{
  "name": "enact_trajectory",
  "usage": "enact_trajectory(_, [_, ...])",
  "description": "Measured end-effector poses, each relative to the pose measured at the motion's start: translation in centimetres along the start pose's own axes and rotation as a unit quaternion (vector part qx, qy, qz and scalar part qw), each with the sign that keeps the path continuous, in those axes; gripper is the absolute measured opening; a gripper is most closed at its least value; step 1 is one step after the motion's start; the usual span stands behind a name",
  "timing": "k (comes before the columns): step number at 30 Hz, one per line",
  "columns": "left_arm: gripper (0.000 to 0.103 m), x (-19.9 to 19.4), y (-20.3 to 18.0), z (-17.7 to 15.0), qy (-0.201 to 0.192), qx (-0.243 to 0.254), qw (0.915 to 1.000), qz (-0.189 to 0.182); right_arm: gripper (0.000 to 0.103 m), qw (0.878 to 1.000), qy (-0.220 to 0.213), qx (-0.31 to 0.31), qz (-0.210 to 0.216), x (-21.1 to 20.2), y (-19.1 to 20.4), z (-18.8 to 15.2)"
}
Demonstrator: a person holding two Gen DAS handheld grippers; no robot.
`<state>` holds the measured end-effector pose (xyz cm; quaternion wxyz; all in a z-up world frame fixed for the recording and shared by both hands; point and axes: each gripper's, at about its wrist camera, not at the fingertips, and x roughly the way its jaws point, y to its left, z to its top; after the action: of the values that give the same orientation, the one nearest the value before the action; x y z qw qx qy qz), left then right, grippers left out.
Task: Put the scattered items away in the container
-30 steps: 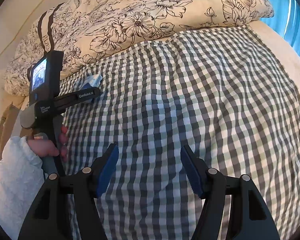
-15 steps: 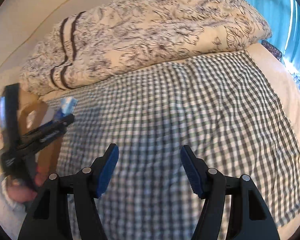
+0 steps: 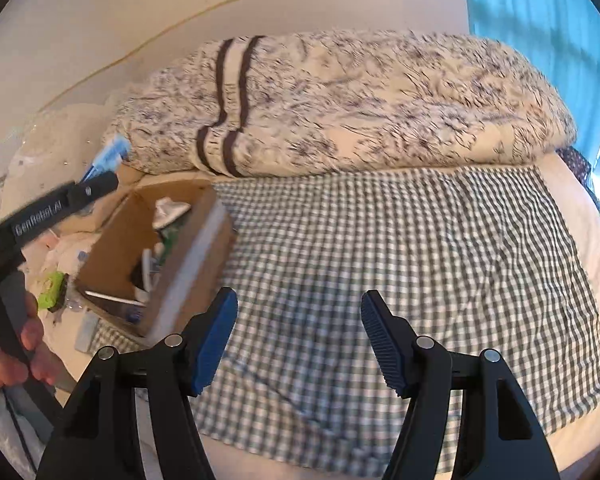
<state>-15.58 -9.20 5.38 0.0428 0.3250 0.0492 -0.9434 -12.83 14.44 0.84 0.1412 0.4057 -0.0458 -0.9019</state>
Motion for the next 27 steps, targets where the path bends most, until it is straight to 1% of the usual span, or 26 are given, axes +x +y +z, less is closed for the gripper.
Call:
enact_trajectory(4, [0.058,0.0,3.0,-1.7,0.015,-0.01,0.9998,0.01,0.064,1.0,-0.005,-0.003,-0.011,0.7,2.6,-0.4])
enact_trajectory(7, [0.058,1.5,4.7,-3.3,0.033,-0.01,0.9992,0.018,0.064,1.0,0.006,-0.002,-0.015,2.0,3.9,-1.1])
enact_trajectory(9, [0.058,2.9,6.0,-4.1,0.052,-0.022,0.9982,0.02,0.064,1.0,0.021,-0.001,-0.013,2.8,4.4,-1.5])
enact_trajectory(12, [0.059,4.4,6.9,-5.3,0.078,-0.027,0.9964,0.021,0.064,0.999,0.028,-0.007,-0.021,3.2,4.7,-1.6])
enact_trajectory(13, [0.072,4.5,6.9,-5.6,0.078,-0.027,0.9964,0.021,0.064,0.999,0.026,-0.009,-0.025,3.1,4.8,-1.7])
enact_trajectory(14, [0.097,4.4,6.8,-5.9,0.076,-0.025,0.9964,0.026,0.064,0.999,0.024,-0.01,-0.027,3.0,4.8,-1.6])
enact_trajectory(15, [0.103,4.0,6.6,-6.3,0.071,-0.024,0.9966,0.035,0.064,0.999,0.023,-0.009,-0.03,2.9,4.7,-1.6])
enact_trajectory(17, [0.103,3.6,5.9,-6.6,0.067,-0.02,0.9965,0.046,0.068,0.999,0.02,-0.007,-0.034,2.5,4.5,-1.4])
enact_trajectory(19, [0.103,3.2,5.1,-6.7,0.069,-0.015,0.9964,0.046,0.075,0.999,0.007,-0.005,-0.036,1.9,4.5,-1.3])
enact_trajectory(21, [0.103,2.7,4.5,-6.8,0.065,-0.01,0.9958,0.064,0.079,0.999,-0.007,-0.006,-0.042,1.3,4.4,-1.4])
enact_trajectory(23, [0.103,2.4,3.9,-7.1,0.061,-0.008,0.9947,0.082,0.081,0.999,-0.017,-0.008,-0.05,1.1,4.2,-1.7])
enact_trajectory(27, [0.103,2.5,3.6,-8.1,0.071,-0.016,0.9946,0.074,0.081,0.998,-0.019,-0.008,-0.058,1.6,3.7,-2.6])
